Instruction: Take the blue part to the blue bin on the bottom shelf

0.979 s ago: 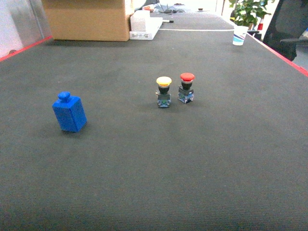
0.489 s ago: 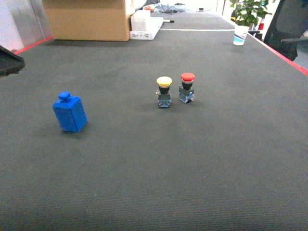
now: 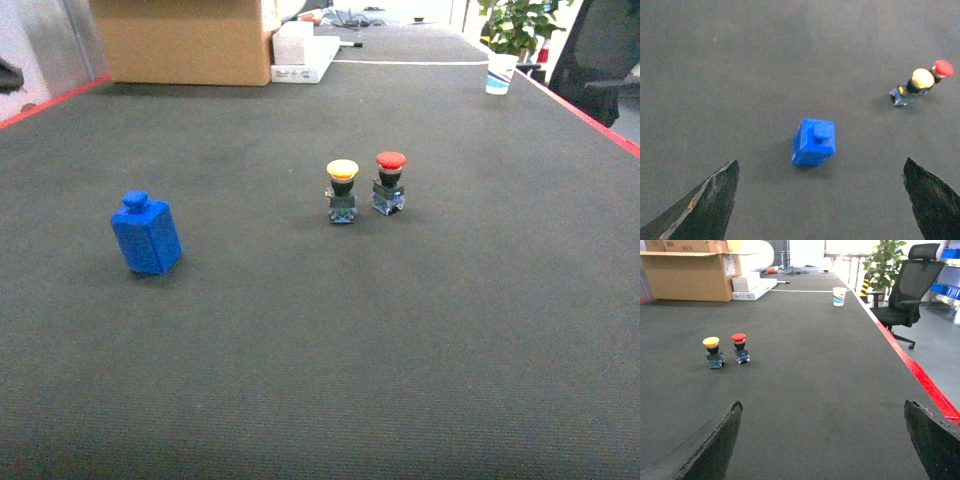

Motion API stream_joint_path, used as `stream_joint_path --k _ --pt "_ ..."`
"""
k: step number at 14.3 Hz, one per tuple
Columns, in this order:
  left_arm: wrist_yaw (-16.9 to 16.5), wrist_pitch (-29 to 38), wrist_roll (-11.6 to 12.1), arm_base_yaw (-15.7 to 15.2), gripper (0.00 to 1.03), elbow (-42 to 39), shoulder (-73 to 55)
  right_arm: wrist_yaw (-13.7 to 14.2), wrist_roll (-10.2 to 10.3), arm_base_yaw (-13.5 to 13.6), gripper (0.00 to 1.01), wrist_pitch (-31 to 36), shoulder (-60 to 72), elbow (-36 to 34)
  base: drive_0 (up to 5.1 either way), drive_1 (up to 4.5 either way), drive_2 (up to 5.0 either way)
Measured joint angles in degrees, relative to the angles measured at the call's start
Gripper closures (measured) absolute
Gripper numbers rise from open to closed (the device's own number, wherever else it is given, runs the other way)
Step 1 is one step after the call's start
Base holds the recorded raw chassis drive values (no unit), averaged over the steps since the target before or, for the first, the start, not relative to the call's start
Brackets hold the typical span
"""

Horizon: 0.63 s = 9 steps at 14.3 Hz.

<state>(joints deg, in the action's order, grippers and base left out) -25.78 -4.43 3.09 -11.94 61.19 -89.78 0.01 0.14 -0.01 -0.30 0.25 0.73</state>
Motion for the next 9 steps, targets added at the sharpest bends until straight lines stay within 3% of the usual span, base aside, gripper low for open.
stream_joint_path --k 2,4,7,9 --pt "-0.9 -8.0 1.7 0.2 0.05 6.4 -8.5 0.0 0.0 0.0 0.03 0.0 0.0 0.0 0.0 0.0 0.0" --pt "-1.7 -15.1 5.2 2.1 0.05 11.6 -14.1 0.0 0.0 0.0 0.03 0.0 0.0 0.0 0.0 0.0 0.0" --pt "-1.5 -17.9 9.2 4.9 0.05 17.2 -18.1 0.0 0.0 0.0 0.03 0.0 0.0 0.0 0.0 0.0 0.0" --pt "0.5 -19.0 11.6 6.3 0.05 19.6 -20.9 0.0 0.0 0.0 0.03 0.0 0.0 0.0 0.0 0.0 0.0"
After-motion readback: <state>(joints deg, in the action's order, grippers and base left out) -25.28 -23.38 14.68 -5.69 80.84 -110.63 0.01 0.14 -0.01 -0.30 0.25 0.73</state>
